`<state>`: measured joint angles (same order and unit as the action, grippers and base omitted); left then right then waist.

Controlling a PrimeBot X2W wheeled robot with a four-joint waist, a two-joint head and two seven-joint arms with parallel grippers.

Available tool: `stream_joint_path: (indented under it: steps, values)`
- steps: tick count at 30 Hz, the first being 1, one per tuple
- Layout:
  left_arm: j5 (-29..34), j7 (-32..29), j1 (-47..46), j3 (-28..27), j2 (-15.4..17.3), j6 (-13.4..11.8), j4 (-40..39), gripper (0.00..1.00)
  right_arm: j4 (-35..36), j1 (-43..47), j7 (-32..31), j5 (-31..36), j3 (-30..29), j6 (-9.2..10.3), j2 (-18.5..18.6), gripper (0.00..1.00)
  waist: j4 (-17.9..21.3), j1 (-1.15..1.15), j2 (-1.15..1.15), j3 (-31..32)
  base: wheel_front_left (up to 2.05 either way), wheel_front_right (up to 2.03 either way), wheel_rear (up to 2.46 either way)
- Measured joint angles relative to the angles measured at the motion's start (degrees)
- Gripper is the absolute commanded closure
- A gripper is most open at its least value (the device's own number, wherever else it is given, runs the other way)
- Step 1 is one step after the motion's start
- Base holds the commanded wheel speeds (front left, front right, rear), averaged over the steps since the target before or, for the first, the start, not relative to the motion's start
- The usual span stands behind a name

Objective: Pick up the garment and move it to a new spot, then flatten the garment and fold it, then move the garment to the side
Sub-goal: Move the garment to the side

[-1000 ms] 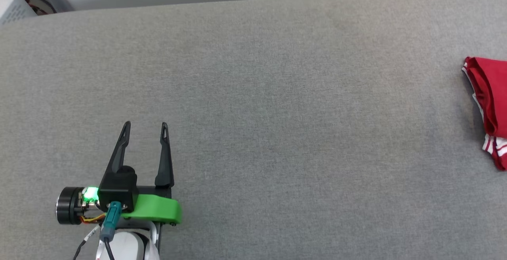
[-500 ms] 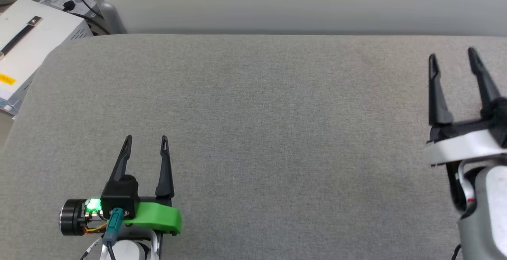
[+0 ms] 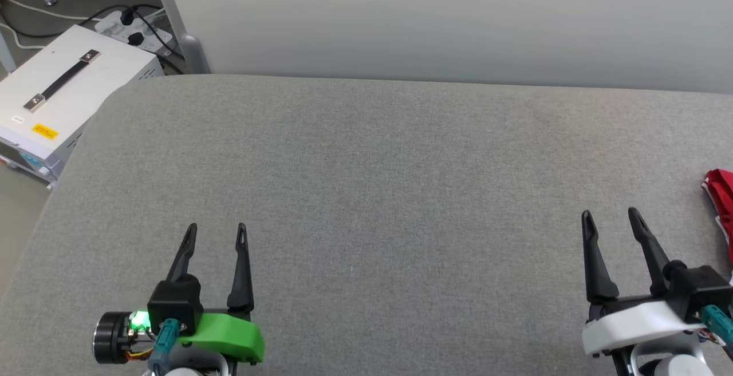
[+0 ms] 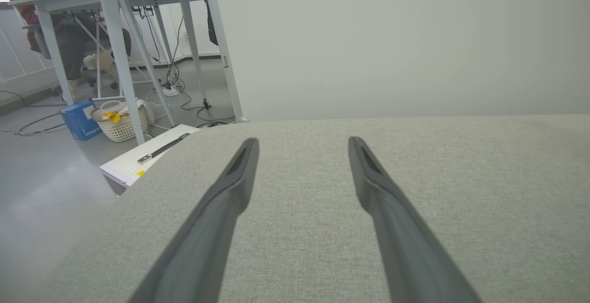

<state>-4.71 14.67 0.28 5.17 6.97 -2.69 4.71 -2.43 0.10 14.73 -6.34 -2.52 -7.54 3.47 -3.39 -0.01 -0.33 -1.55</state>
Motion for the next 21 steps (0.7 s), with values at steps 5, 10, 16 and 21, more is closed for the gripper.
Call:
stream_joint_path:
  steps: [5,10,16,21]
  values:
    - [-0.37,0.00,1.16,0.35,-0.04,1.10,0.71,0.00,0.08,3.73,0.00,-0.55,-0.33,0.00,-0.46,0.00,0.00,0.00,0.00,1.65,0.00,0.00,0.00]
    - [-0.37,0.00,2.13,0.71,-0.31,1.48,1.31,0.00,0.15,6.07,0.00,-2.27,-0.47,0.00,-0.51,0.00,0.23,0.00,0.00,2.76,0.00,0.00,0.00]
    - [-0.37,0.00,2.26,0.80,-0.56,2.02,2.47,0.00,0.05,6.89,0.00,-2.97,-0.58,0.00,-0.54,0.00,0.63,0.00,0.00,2.97,0.00,0.00,0.00]
    - [-0.37,0.00,2.26,0.67,-1.05,2.13,2.85,0.00,-0.03,6.97,0.00,-2.97,-0.38,0.00,-0.58,0.00,0.79,0.00,0.00,2.82,0.00,0.00,0.00]
